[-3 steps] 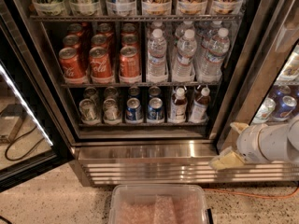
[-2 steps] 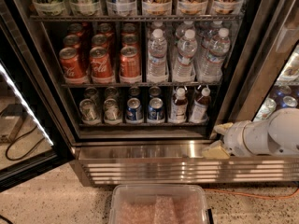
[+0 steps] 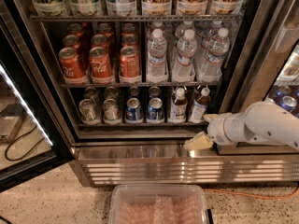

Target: Pick blue plastic bottle from bottom shelf of fridge

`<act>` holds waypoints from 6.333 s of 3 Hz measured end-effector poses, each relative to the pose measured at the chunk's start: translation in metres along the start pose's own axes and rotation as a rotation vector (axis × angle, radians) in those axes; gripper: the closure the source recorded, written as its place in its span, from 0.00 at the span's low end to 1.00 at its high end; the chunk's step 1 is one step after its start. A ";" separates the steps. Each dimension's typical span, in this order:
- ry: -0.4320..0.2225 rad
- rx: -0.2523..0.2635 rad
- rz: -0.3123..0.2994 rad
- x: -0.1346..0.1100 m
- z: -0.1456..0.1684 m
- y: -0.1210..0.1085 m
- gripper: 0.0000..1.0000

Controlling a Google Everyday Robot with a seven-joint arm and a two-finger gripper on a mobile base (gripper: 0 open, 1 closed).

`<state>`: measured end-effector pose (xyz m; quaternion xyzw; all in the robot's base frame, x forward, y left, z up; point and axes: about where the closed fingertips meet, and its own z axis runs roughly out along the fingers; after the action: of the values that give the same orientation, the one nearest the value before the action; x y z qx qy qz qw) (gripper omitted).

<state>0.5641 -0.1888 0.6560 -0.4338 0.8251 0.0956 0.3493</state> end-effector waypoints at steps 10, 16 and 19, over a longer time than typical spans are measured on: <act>-0.067 0.287 0.020 -0.034 -0.008 -0.110 0.40; -0.047 0.304 0.071 -0.041 0.056 -0.127 0.25; -0.037 0.307 0.083 -0.038 0.060 -0.128 0.29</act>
Offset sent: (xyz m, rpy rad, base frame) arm 0.0124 0.0069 0.0037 0.0051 -0.0240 0.0233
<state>0.7085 -0.2139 0.6556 -0.3393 0.8405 -0.0092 0.4223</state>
